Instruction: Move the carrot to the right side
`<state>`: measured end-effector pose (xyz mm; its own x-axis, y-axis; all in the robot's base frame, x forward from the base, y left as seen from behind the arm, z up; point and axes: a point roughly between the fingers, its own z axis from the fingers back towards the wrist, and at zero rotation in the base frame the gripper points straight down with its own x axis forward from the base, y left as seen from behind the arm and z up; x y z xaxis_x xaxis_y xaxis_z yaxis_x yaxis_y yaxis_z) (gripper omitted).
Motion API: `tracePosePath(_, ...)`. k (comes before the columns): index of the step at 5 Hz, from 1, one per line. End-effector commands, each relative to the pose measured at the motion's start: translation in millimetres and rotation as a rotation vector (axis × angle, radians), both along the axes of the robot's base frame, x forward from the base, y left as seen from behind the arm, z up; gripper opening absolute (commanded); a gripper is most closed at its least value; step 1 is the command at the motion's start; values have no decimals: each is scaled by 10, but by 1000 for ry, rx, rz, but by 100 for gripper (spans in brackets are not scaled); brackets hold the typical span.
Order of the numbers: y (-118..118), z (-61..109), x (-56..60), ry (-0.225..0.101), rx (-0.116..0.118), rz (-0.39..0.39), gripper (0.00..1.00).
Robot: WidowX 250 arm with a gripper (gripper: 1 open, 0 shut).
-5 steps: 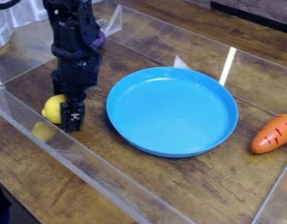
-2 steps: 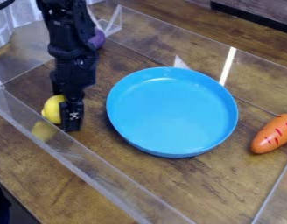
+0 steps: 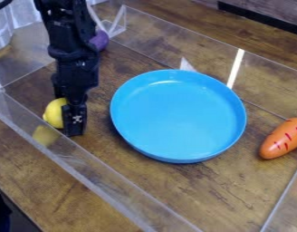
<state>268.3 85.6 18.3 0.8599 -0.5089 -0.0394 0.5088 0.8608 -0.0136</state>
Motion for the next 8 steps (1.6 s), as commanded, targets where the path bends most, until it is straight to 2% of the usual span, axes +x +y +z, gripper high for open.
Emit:
tracePosePath(1,20,101,38,-41,-3,-2,100)
tracePosePath(3,6,107,45,-51,-22,8,100)
tracePosePath(8,15,96,52,-68,-54,38,100)
